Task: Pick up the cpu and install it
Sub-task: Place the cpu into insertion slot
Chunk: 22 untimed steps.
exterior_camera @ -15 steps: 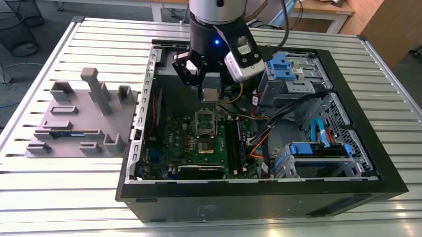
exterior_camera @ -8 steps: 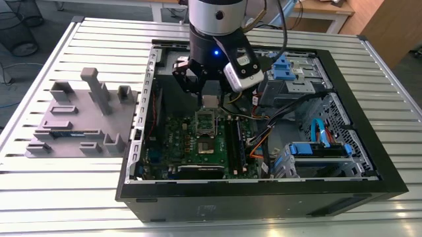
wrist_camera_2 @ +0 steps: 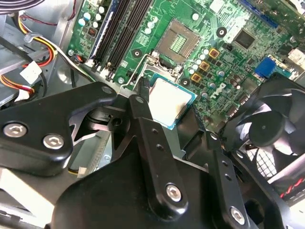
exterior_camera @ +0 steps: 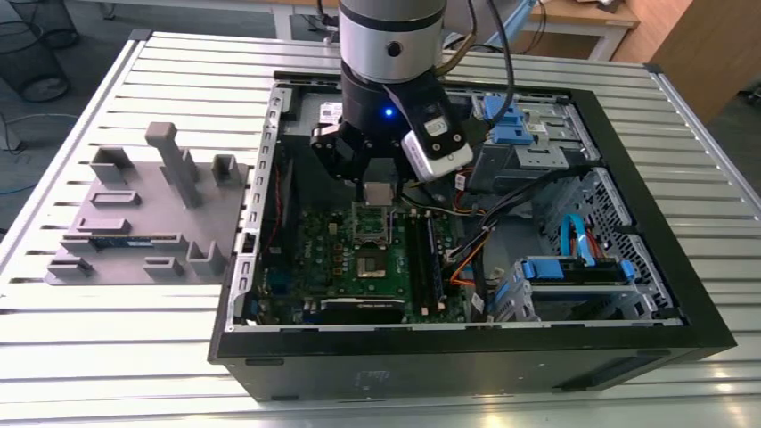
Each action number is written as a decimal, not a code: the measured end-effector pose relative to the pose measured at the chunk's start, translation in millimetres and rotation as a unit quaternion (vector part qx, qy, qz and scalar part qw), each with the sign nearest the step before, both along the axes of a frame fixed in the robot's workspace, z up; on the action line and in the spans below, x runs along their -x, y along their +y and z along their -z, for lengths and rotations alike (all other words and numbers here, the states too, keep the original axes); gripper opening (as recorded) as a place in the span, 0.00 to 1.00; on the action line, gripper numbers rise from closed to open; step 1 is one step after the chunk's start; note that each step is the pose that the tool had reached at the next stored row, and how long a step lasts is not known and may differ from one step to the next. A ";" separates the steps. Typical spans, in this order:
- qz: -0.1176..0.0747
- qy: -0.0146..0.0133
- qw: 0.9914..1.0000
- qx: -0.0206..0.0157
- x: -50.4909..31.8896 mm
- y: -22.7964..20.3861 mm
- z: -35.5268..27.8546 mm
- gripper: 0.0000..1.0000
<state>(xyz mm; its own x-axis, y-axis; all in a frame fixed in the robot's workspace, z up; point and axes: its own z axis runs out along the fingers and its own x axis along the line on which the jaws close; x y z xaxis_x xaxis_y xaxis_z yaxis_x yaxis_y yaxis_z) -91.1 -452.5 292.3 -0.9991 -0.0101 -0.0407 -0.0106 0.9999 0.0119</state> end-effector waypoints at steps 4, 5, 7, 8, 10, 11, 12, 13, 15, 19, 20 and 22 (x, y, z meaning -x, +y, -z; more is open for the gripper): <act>0.000 0.000 1.000 0.000 -0.1 0.0 0.9 0.47; 0.000 0.000 1.000 0.000 -0.1 0.0 2.2 0.47; 0.000 0.000 1.000 0.000 -0.1 -0.1 5.1 0.47; 0.000 0.000 1.000 0.000 -0.1 -0.1 6.8 0.47; 0.000 0.000 1.000 0.000 -0.1 -0.1 10.2 0.47; 0.000 0.000 1.000 0.000 -0.1 -0.1 11.3 0.47; 0.000 0.000 1.000 0.000 -0.1 -0.1 11.9 0.47; 0.000 0.000 1.000 0.000 -0.1 -0.1 12.0 0.47; 0.000 0.000 1.000 0.000 -0.1 -0.2 12.0 0.47; 0.000 0.000 1.000 0.000 -0.1 -0.1 12.2 0.47; 0.000 0.000 1.000 0.000 -0.1 -0.1 12.2 0.47; 0.000 0.000 1.000 0.000 -0.1 -0.1 12.3 0.47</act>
<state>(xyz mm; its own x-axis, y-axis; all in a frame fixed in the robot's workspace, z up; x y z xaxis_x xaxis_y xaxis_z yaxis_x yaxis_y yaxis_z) -91.0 -452.6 280.1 -0.9991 -0.0103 -0.0408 -0.0108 0.9999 0.0120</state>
